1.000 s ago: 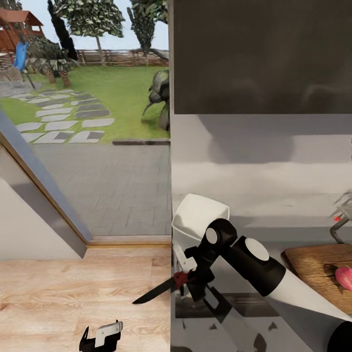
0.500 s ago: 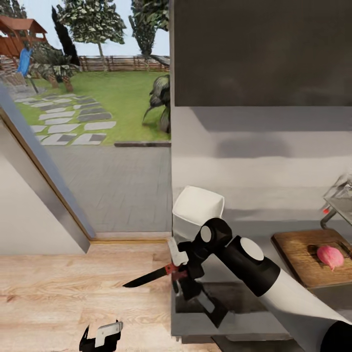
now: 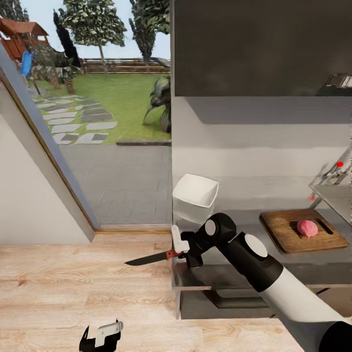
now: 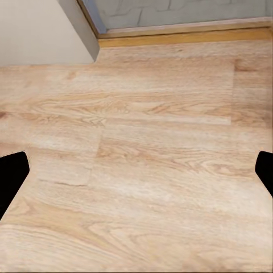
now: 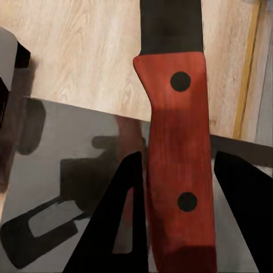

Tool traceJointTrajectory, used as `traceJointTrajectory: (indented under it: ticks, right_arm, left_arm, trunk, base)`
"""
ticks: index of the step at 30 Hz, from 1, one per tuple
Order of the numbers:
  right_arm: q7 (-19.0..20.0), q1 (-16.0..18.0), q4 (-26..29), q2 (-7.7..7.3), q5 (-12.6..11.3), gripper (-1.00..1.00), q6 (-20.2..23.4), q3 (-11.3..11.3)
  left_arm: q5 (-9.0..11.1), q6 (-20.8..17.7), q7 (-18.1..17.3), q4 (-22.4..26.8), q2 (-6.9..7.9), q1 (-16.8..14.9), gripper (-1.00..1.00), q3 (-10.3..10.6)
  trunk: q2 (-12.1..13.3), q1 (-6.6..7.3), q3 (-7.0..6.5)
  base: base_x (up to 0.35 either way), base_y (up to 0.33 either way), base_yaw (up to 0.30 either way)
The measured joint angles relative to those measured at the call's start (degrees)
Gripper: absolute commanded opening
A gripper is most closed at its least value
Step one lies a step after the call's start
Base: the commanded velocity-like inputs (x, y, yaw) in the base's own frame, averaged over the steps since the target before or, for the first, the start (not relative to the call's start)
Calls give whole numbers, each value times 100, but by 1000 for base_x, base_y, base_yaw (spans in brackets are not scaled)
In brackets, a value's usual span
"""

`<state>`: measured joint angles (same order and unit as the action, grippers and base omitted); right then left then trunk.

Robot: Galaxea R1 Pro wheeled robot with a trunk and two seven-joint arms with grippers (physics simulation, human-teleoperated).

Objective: In the kitchen, take the Vidalia onion out of the sink, dice it on the chopping board with the paring knife, put the diced onion into the bowl on the countertop, then place both the paring knife and the chopping board into the sink.

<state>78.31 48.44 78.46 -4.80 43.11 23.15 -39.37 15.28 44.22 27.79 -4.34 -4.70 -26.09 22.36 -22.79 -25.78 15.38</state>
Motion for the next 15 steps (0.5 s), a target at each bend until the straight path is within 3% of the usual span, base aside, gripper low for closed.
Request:
traceJointTrajectory:
  ticks: [15]
  right_arm:
    - [-271, 0, 2, 0, 24, -100, 153, 2]
  left_arm:
    - [0, 0, -2, 0, 0, 0, 100, 0]
  trunk:
    - [0, 0, 0]
  base:
    - [-328, 0, 0]
